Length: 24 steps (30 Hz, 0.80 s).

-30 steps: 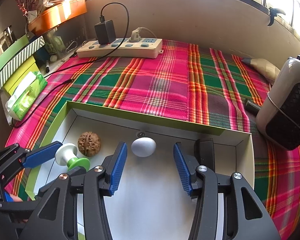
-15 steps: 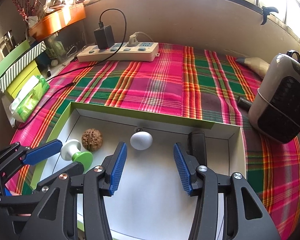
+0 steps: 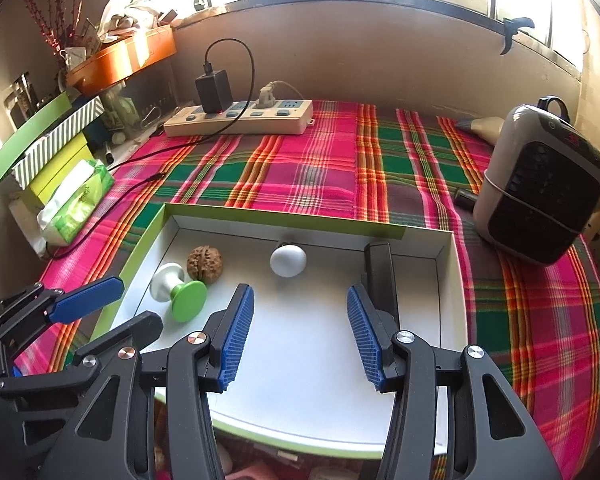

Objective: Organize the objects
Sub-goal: 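Raise both open tools away from the box, then move left tool toward pink spatula while right tool moves toward pink-white case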

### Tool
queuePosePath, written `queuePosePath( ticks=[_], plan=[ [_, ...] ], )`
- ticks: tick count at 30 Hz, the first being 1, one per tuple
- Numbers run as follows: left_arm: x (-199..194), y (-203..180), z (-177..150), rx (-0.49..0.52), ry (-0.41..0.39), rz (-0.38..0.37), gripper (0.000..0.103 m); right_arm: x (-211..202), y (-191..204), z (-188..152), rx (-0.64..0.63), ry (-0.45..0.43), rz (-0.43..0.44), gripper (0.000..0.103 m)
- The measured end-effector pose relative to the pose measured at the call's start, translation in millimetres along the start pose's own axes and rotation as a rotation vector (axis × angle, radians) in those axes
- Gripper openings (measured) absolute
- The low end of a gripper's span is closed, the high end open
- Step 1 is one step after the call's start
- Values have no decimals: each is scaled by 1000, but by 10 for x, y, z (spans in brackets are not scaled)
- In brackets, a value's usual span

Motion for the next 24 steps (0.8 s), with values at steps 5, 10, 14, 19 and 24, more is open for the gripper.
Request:
queuePosePath(
  ticks=[5, 10, 14, 19, 24],
  plan=[
    [-125, -15, -58, -8, -17, 3, 44, -119, 12, -73, 9, -10, 0, 50],
    [-242, -36, -115, -5, -28, 17, 44, -251, 21, -153, 20, -24, 2, 50],
    [-359, -48, -192, -6, -43, 30, 44, -356, 22, -254, 32, -31, 2, 50],
    [-458, -89, -301, 6, -47, 51, 44, -509, 39, -366, 38, -56, 1, 50],
    [-552, -126, -407, 15, -54, 48, 44, -630, 54, -515, 48, -71, -4, 50]
  ],
)
Point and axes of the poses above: each gripper's, at about its wrist camera, not at the fingertips, and x roughly the way its jaws point, y to its left, z to its top, the point moved 4 cm from there along x, roughly the way its jaws point, and after that the axes turned 15 degrees about -z, right-handed, at the moved point
